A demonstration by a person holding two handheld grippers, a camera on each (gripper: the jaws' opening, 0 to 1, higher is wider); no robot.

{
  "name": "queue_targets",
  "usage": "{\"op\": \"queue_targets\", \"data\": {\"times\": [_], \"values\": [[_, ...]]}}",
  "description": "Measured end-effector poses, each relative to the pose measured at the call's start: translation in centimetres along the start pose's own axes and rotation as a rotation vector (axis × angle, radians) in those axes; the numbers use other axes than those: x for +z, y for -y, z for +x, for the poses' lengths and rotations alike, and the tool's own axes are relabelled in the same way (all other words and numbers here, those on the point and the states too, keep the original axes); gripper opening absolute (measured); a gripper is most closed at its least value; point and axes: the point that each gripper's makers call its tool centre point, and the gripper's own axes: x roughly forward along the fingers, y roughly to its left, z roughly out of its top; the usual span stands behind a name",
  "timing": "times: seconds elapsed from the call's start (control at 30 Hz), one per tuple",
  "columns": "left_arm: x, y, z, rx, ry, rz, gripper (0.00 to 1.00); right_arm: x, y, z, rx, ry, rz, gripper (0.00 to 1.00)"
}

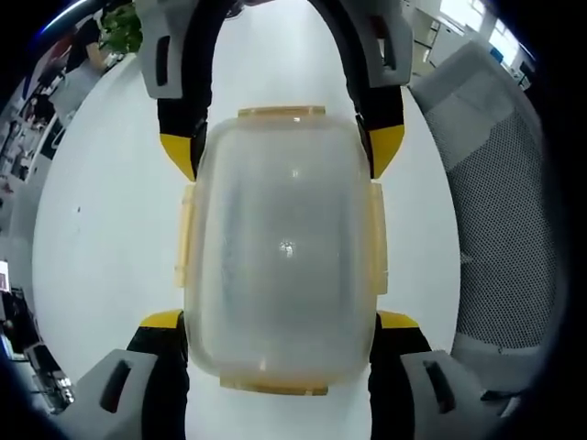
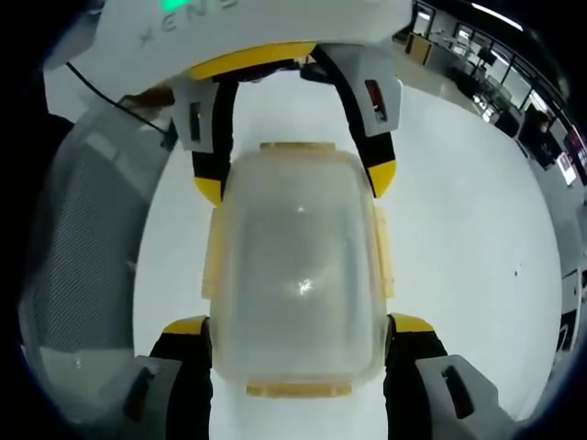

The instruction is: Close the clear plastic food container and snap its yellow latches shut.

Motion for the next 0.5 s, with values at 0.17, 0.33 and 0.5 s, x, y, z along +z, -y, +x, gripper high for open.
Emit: {"op": "queue_targets", "data": {"times": [0.17, 0.33, 0.5], "values": [[0.0, -0.5, 0.1, 0.002, 0.004, -0.003, 0.81, 0.1, 0.5, 0.0, 0.002, -0.001, -0.004, 0.77], [-0.2, -1.0, 0.1, 0.004, 0.008, -0.006, 0.81, 0.2, 1.0, 0.1, 0.001, -0.002, -0.004, 0.77], [-0.3, -1.4, 0.1, 0.005, 0.003, -0.002, 0.81, 0.3, 1.4, 0.1, -0.001, -0.001, -0.001, 0.77]]}}
